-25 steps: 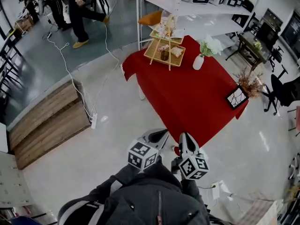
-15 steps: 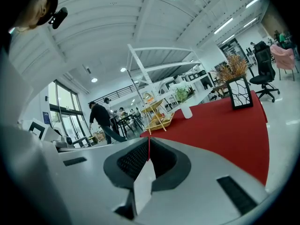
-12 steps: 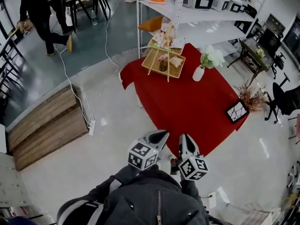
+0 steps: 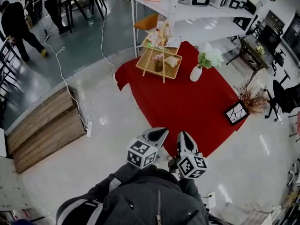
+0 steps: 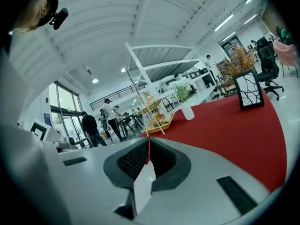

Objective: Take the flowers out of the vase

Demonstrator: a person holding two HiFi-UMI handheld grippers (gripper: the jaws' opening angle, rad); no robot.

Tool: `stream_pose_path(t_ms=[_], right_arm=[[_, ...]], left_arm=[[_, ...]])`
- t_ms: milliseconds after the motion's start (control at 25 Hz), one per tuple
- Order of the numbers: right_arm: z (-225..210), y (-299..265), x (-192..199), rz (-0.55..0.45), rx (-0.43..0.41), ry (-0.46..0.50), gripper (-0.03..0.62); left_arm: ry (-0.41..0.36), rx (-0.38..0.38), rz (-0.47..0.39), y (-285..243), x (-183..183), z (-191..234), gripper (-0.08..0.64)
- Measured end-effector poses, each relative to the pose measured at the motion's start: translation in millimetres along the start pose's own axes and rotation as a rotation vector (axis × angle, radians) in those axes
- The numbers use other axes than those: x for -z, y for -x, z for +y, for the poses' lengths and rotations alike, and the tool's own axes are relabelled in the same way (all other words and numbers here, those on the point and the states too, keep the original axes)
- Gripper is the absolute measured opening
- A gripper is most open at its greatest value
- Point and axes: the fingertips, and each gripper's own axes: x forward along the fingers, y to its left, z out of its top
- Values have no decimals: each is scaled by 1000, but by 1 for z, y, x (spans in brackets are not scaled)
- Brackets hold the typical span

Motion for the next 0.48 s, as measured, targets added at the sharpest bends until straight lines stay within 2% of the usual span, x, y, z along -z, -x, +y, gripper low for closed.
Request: stream_pose_path(t_ms=[240, 480], right_arm=[[6, 3, -6, -17, -19, -14, 12], [-11, 10, -7, -28, 35, -54, 12]], left_arm=[[-17, 24, 22, -10, -1, -8, 9], [-34, 53, 38, -15, -1, -18, 9]])
